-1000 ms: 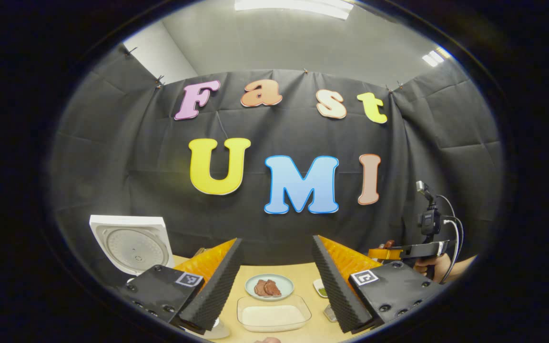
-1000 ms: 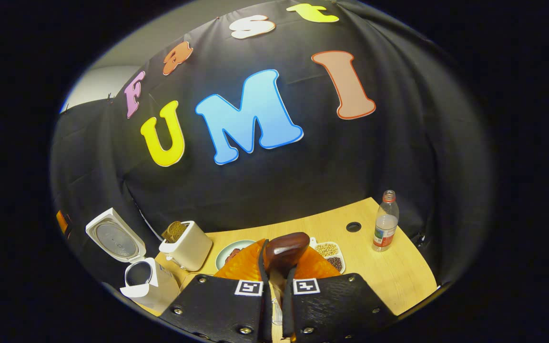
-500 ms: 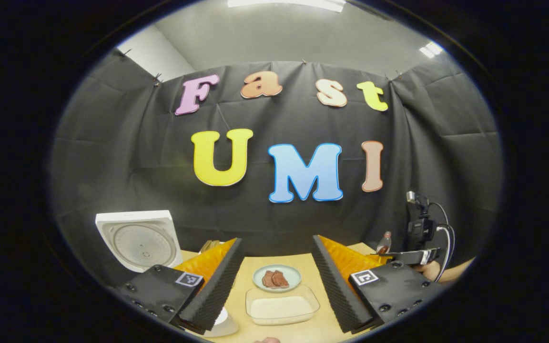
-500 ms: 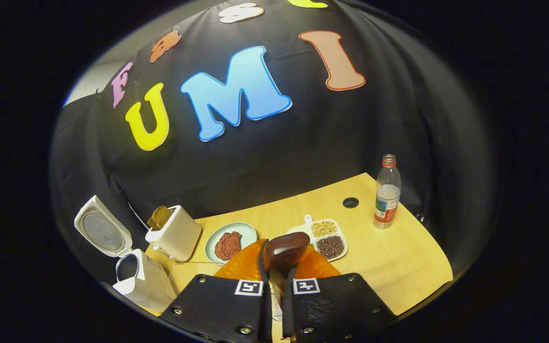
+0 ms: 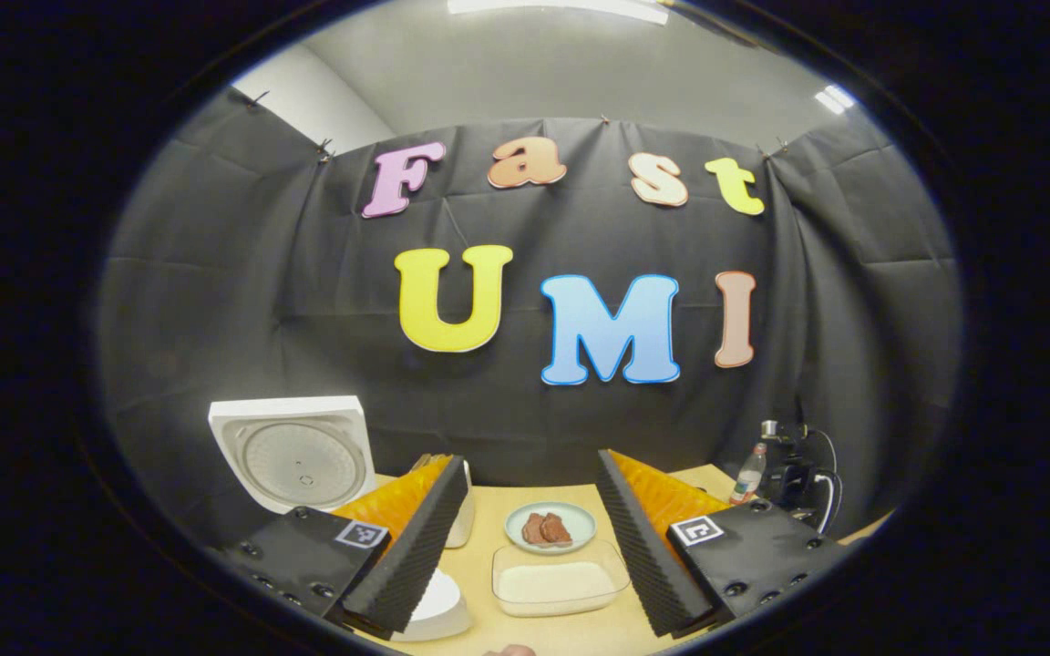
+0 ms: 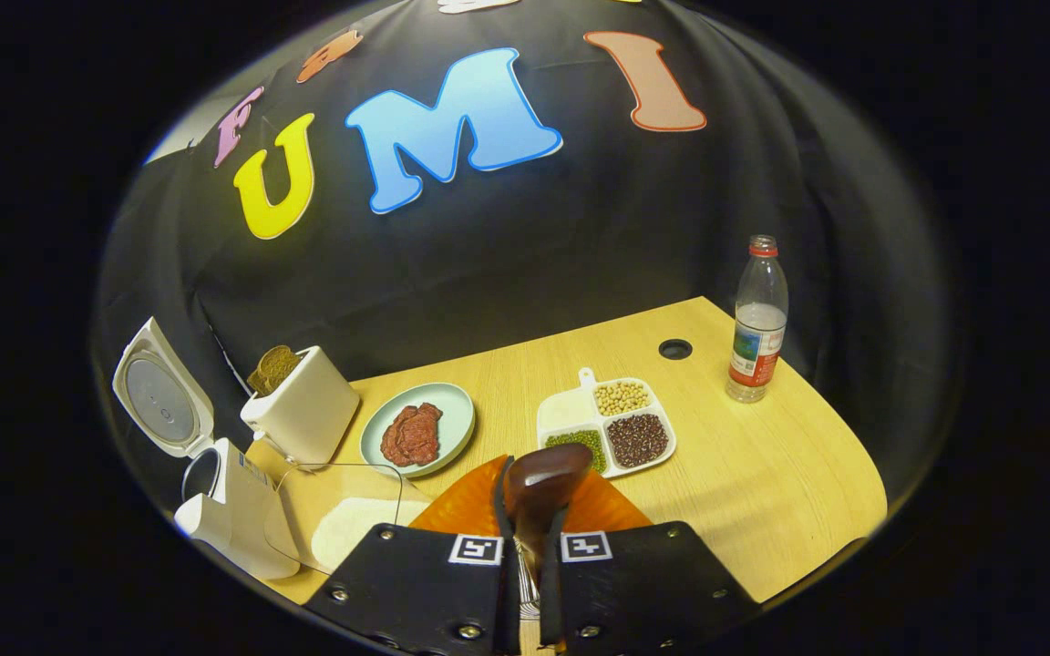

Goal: Close the left gripper, press the button to open the rice cooker; take a wooden spoon from the chopstick holder with the right hand, scoop a spoonful of rice and pour it into the rice cooker, then put the wooden spoon back into the chopstick holder.

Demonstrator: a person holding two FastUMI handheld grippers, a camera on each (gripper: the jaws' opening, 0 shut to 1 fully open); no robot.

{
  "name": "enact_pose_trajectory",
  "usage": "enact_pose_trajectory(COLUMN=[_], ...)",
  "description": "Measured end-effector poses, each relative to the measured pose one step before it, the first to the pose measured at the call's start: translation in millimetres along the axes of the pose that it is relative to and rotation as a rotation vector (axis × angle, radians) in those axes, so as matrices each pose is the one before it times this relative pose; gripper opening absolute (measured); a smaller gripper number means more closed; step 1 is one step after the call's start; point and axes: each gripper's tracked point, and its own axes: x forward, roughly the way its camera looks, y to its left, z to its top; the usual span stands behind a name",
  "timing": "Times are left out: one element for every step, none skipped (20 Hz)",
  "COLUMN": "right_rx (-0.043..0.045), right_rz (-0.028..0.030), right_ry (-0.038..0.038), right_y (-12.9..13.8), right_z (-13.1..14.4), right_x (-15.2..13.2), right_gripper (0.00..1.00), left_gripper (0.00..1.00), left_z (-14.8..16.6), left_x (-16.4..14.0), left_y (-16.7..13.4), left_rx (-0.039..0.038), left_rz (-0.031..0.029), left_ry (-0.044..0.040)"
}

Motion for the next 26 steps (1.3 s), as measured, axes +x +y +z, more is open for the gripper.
enact_pose_trajectory(right_rx=[-0.00035, 0.00271, 0.00476, 0.00012, 0.00097, -0.00205, -0.00903, -0.02581, -0.02367, -0.01104, 0.00827, 0.01993, 0.01334, 0.00608, 0.00058, -0.00283, -0.00447, 0.00381, -0.00074, -0.00316, -0.00229, -0.00342, -0.00139, -0.00305, -0.00049, 0.00089], right_rz=[0.00159, -0.00802, 0.00589, -0.00237, 0.00736, 0.00606, -0.01215, -0.01655, -0.01238, -0.00817, -0.01677, -0.02214, -0.02486, -0.01558, -0.01115, -0.00786, -0.01548, -0.00489, 0.00121, 0.01037, 0.01507, 0.01394, 0.00888, 0.00203, 0.00828, 0.01932], right_ry=[0.00573, -0.01750, -0.00156, 0.00204, -0.00259, 0.00082, 0.00960, 0.02203, 0.02380, 0.02360, 0.00664, -0.01222, -0.02155, -0.02256, -0.01825, -0.02188, -0.02468, -0.03750, -0.03812, -0.03304, -0.02599, -0.02466, -0.02707, -0.02507, -0.02197, -0.01858], right_y=[0.00, 0.19, -0.73, -1.85, -0.26, -2.69, -5.94, -8.71, -6.59, -8.21, -8.56, -7.18, -10.58, -8.89, -7.57, -5.93, -6.10, -3.97, -0.40, 3.11, 4.92, 6.02, 4.22, 3.78, 4.63, 6.93], right_z=[-3.83, 4.44, -0.94, 0.54, -0.74, -0.84, -2.54, -4.45, -7.15, -4.44, -1.77, 2.27, 5.04, 9.61, 6.38, 11.06, 11.60, 16.85, 18.24, 17.95, 15.67, 16.42, 16.53, 16.47, 14.34, 12.92], right_x=[1.26, 2.72, -0.35, 0.65, -2.33, -2.72, -0.59, -2.01, -1.99, -3.11, -3.22, -5.42, -3.86, -4.80, -0.82, -4.78, -5.63, -6.75, -7.35, -5.94, -5.62, -4.09, -4.02, -3.00, -4.98, -4.70], right_gripper=[0.09, 0.09, 0.09, 0.09, 0.11, 0.15, 0.21, 0.24, 0.31, 0.37, 0.50, 0.58, 0.74, 0.80, 0.84, 0.84, 0.85, 0.84, 0.84, 0.84, 0.84, 0.84, 0.84, 0.84, 0.84, 0.84], left_gripper=[0.94, 0.94, 0.94, 0.94, 0.94, 0.94, 1.00, 0.94, 0.96, 0.93, 1.00, 1.00, 1.00, 1.00, 1.00, 0.97, 1.00, 0.97, 1.00, 0.97, 0.94, 0.94, 0.94, 0.94, 0.94, 0.94], left_z=[-0.30, 0.57, -0.69, 0.97, 0.38, 0.68, -0.57, 1.17, -1.44, -2.34, -2.94, -0.94, 0.03, 0.71, 0.26, -0.24, 0.20, 0.08, -1.17, -0.82, 0.33, 0.59, 0.63, 1.75, 2.69, 3.40], left_x=[-0.11, 0.12, 0.39, 1.19, 1.16, 2.03, 1.56, 2.00, 4.27, 3.29, 2.56, 2.98, 1.81, 3.40, 3.36, 2.97, 1.97, 2.40, 2.77, 2.56, 1.72, 2.83, 2.49, 1.71, 2.11, 3.07], left_y=[1.35, -0.60, -1.42, -2.35, -3.65, -3.19, -3.80, -4.28, -4.96, -4.90, -5.51, -5.25, -5.73, -4.53, -2.85, -2.25, -0.96, -0.66, 0.17, -0.41, 1.39, 2.74, 3.81, 5.50, 5.95, 8.41], left_rx=[0.00206, 0.00050, 0.00104, 0.00228, 0.00211, 0.00123, -0.00197, -0.00580, -0.00825, -0.00892, -0.00741, -0.00481, -0.00148, 0.00027, 0.00016, -0.00295, -0.00633, -0.00918, -0.00910, -0.00503, 0.00145, 0.00647, 0.00768, 0.00845, 0.00768, 0.00560], left_rz=[0.00770, 0.00157, -0.00084, -0.00384, -0.00663, -0.00764, -0.00904, -0.01014, -0.01358, -0.01241, -0.01337, -0.01217, -0.01361, -0.01181, -0.00923, -0.00526, -0.00243, -0.00273, -0.00211, -0.00155, 0.00115, 0.00458, 0.00630, 0.01105, 0.01204, 0.01679], left_ry=[0.00129, -0.00067, -0.00078, -0.00198, -0.00191, -0.00113, -0.00453, -0.00509, -0.00007, 0.00272, 0.00438, 0.00144, -0.00151, -0.00252, -0.00018, -0.00031, -0.00230, -0.00068, -0.00097, -0.00014, 0.00119, 0.00108, 0.00045, -0.00191, -0.00356, -0.00328])
